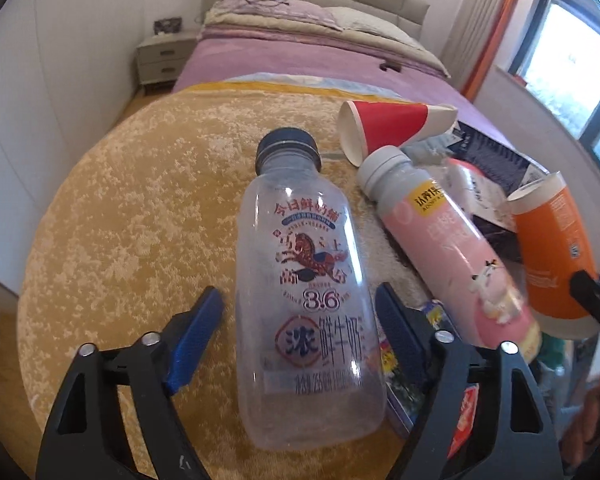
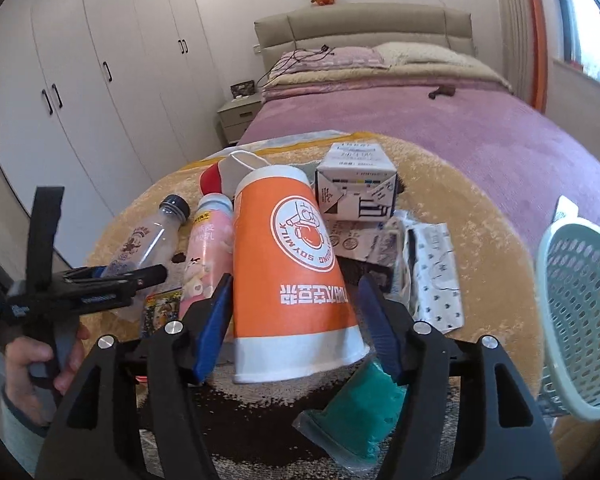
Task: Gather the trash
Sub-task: 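Grasp the clear plastic milk bottle with the left tool while the right tool grasps the orange cup, then carry the bottle and cup to the blue basket and release both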
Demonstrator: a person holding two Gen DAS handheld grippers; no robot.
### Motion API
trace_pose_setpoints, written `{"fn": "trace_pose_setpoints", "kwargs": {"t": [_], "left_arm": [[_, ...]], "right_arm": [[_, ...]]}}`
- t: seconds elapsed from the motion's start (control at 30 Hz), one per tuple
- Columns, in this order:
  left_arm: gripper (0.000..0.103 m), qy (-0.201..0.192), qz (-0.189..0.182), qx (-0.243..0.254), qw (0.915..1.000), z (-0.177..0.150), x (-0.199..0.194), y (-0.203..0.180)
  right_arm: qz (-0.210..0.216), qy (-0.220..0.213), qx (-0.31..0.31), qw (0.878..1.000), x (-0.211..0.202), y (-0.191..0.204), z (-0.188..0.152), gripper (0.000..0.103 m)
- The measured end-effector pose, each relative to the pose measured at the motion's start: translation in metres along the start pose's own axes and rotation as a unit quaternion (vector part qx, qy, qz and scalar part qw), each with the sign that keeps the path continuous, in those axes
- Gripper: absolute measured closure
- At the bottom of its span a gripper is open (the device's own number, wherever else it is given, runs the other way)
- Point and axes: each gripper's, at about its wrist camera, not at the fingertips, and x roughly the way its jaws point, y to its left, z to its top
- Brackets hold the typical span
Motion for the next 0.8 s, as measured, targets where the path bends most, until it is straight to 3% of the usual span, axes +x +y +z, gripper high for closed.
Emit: {"fn": "trace_pose_setpoints", "kwargs": {"t": [0.07,0.17,0.47,0.53,0.63,0.8], "left_arm": [[0.047,-0.008,0.009,0.005,0.9999,0.001,-0.003,-0.002],[0.048,-0.019,-0.004,-0.007,0.9998,-0.001,-0.009,0.001],[0.048,-0.031,-0.027,-0.025,0.9988,-0.02,-0.032,0.012],[0.048,-0.032,-0.031,-0.024,0.9987,-0.023,-0.036,0.014],[0.048,-0.033,-0.036,-0.024,0.9985,-0.024,-0.039,0.013],[0.048,-0.033,-0.05,-0.02,0.998,-0.029,-0.039,0.011]], "right_arm": [[0.007,0.001,0.001,1.0,0.002,-0.002,0.004,0.045],[0.039,0.008,-0.003,0.999,-0.001,-0.002,0.005,0.054],[0.132,0.054,0.024,0.989,-0.003,0.013,-0.001,0.055],[0.132,0.065,0.049,0.988,0.002,0.006,0.002,0.055],[0.092,0.063,0.067,0.991,0.006,-0.008,0.003,0.054],[0.077,0.058,0.071,0.993,0.003,-0.019,0.001,0.043]]}}
